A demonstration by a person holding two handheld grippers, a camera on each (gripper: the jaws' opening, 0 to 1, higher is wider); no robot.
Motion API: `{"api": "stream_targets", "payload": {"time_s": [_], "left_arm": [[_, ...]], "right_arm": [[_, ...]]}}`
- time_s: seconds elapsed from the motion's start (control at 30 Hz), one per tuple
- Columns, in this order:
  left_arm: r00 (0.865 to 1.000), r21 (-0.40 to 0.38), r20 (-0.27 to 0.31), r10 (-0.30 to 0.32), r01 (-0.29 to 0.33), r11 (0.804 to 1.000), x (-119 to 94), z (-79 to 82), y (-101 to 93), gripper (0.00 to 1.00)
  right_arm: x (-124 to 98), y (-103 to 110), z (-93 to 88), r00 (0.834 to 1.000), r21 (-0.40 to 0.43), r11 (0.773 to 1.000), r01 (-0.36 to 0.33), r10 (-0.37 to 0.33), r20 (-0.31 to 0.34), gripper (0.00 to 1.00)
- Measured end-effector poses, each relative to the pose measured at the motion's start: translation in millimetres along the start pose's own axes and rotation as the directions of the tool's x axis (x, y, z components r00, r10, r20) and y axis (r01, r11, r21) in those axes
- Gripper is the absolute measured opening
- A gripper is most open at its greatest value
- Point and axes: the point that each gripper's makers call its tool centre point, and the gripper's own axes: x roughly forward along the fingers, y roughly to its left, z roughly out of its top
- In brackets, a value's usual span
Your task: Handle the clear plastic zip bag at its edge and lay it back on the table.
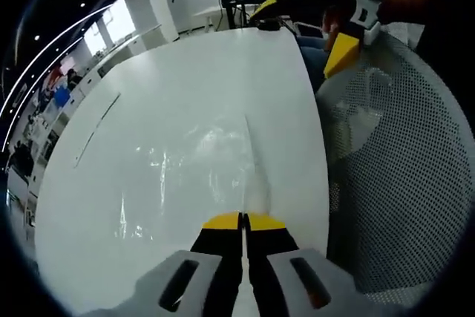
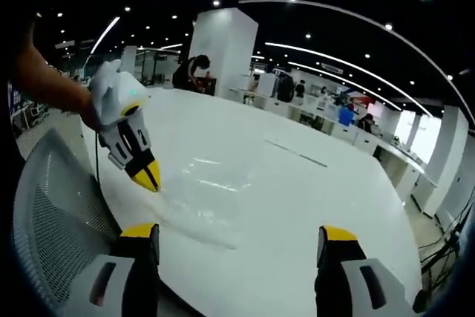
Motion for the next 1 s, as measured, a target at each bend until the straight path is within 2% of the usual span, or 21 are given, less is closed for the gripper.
{"api": "stream_targets", "payload": {"time_s": [0.43,1.0], "left_arm": [[0.998,0.013,0.020,0.053,-0.053,0.998,-21.9,20.2,18.6,0.00],[0.995,0.005,0.046,0.092,-0.092,0.996,-43.7,37.4,31.1,0.00]], "right_arm": [[6.1,-7.9,23.2,0.999,-0.082,0.996,-0.029,0.030,0.011,0.88],[15.9,-17.7,41.3,0.998,-0.125,0.990,-0.059,0.063,0.024,0.87]]}}
